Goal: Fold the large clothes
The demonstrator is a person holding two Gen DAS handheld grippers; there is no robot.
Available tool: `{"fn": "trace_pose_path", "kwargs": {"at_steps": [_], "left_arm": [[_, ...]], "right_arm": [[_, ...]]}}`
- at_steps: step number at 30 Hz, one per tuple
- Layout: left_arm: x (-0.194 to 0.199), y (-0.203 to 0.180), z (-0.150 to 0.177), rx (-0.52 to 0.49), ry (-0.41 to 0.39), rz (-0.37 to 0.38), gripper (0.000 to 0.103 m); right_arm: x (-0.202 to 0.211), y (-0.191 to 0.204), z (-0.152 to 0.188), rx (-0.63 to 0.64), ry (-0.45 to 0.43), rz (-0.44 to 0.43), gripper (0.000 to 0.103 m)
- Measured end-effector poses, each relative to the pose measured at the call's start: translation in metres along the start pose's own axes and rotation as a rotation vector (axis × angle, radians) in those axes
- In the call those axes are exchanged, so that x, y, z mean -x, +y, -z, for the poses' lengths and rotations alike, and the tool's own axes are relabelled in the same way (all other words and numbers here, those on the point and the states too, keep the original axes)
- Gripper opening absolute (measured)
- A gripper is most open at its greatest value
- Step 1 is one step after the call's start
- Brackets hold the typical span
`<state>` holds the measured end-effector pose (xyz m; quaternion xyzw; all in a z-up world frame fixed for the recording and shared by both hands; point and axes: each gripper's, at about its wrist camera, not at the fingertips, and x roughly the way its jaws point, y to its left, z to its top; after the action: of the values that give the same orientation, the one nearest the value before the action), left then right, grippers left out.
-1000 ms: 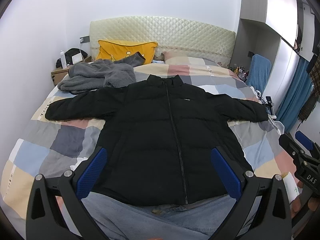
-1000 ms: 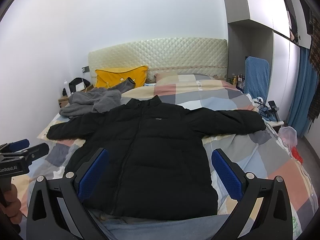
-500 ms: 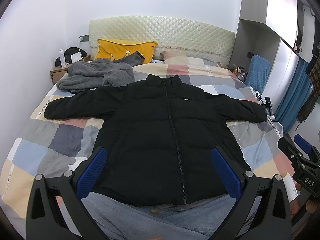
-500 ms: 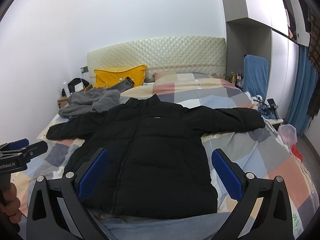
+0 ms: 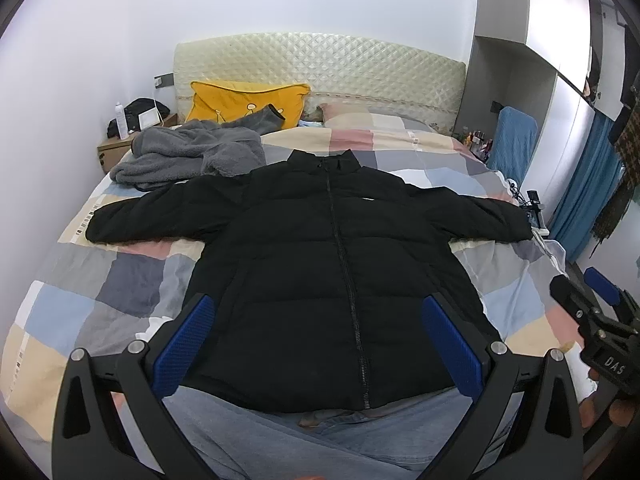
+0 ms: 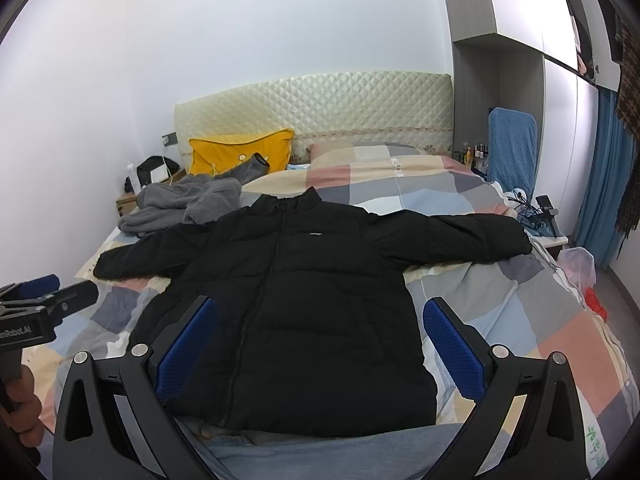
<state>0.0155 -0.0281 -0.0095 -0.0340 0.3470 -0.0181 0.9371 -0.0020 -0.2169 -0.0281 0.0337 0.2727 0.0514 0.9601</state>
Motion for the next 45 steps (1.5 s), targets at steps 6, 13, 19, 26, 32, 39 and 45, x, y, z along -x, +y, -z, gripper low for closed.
{"fn": "trace_pose_path", "kwargs": {"at_steps": [6, 13, 19, 26, 32, 39, 45], "left_arm": [[0.003, -0.001, -0.001, 0.003, -0.006, 0.006, 0.103], [0.005, 0.005, -0.001, 0.017, -0.006, -0.003, 0.103], [0.004, 0.008, 0.000, 0.023, -0.004, 0.001, 0.103], [0.000, 0.011, 0.001, 0.025, 0.001, 0.000, 0.103], [-0.006, 0.007, -0.004, 0.023, -0.008, -0.014, 0.103], [-0.021, -0.001, -0.017, 0.036, -0.001, -0.007, 0.103], [-0.035, -0.017, -0.035, 0.031, -0.011, 0.031, 0.103]], "right_arm": [[0.000, 0.003, -0.001, 0.002, 0.004, 0.005, 0.103], [-0.001, 0.003, -0.002, 0.004, -0.004, -0.003, 0.103], [-0.002, 0.004, -0.001, 0.011, 0.001, -0.015, 0.103], [-0.007, 0.001, -0.002, 0.007, -0.009, -0.017, 0.103], [-0.022, -0.008, -0.012, 0.014, -0.016, -0.012, 0.103], [-0.035, -0.033, -0.029, 0.015, -0.043, 0.015, 0.103], [-0.050, -0.060, -0.046, 0.005, -0.086, 0.043, 0.103]]}}
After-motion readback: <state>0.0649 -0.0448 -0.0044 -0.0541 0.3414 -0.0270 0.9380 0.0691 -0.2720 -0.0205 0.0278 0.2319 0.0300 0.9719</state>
